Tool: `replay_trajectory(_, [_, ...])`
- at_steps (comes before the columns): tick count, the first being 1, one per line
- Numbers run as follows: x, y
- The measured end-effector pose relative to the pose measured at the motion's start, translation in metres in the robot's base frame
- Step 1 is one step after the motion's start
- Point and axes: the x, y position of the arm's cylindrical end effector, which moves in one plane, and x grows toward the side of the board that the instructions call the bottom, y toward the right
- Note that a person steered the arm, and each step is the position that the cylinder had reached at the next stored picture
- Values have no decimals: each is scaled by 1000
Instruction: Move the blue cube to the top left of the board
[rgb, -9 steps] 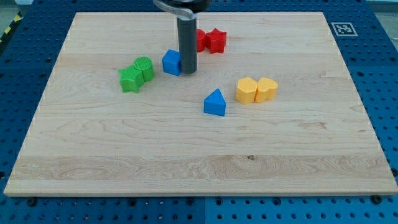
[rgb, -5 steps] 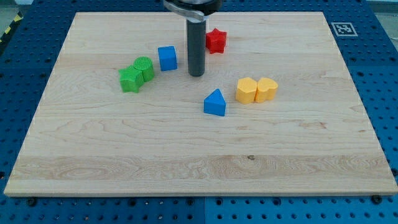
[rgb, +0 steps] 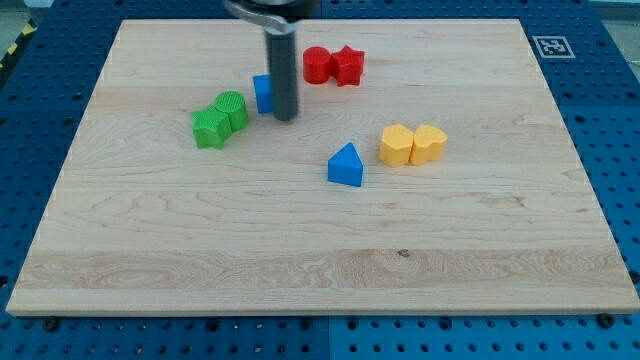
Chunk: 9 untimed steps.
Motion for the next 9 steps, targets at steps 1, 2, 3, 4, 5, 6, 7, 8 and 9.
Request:
replay_trajectory(1, [-29, -42])
replay_trajectory(2, [-26, -12])
replay_trajectory(3, [-2, 26])
replay_trajectory(4, [-35, 23])
replay_trajectory(5, [-70, -4])
replay_trajectory(6, [-70, -13])
replay_trajectory(7, [-65, -22])
replay_trajectory(8, [-54, -22])
replay_trajectory(9, [-54, -22])
